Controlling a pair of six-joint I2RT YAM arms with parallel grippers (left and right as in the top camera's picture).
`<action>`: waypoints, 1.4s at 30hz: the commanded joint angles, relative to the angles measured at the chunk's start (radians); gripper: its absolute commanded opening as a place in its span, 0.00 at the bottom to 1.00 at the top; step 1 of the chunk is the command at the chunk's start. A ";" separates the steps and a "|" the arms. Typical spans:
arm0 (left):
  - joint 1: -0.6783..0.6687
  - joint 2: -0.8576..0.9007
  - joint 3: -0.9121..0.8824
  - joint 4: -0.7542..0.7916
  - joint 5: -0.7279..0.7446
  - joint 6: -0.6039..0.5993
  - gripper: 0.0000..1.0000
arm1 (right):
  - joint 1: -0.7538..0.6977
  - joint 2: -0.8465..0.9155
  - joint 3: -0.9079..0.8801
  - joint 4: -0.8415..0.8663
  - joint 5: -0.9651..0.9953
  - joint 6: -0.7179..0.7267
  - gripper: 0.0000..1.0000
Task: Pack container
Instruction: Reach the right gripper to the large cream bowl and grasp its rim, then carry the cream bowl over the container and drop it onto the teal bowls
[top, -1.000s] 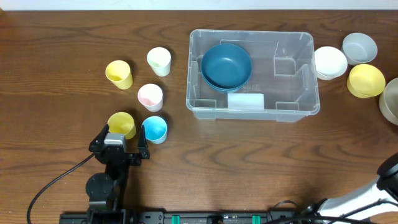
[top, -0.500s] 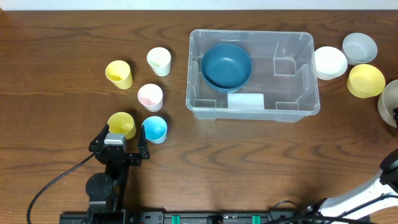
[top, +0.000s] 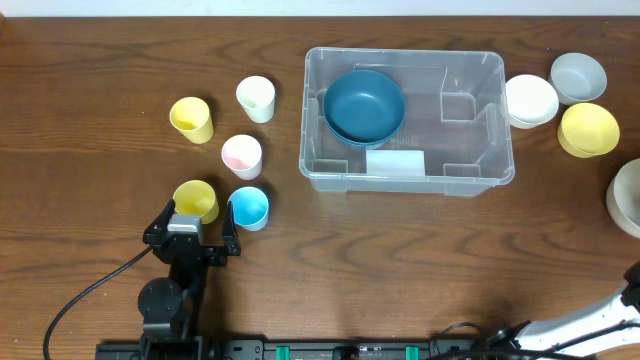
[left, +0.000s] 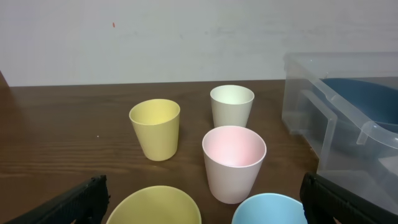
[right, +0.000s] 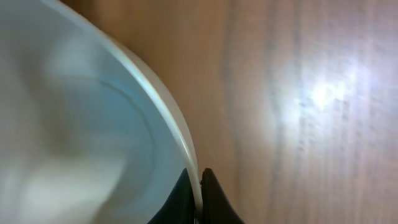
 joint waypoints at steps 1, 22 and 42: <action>0.006 -0.005 -0.021 -0.028 0.011 0.013 0.98 | -0.032 -0.025 0.004 -0.047 0.025 0.035 0.02; 0.006 -0.005 -0.021 -0.028 0.011 0.013 0.98 | 0.606 -0.647 0.195 0.093 -0.248 -0.052 0.02; 0.006 -0.005 -0.021 -0.028 0.011 0.013 0.98 | 1.220 -0.093 0.194 0.161 -0.239 -0.051 0.02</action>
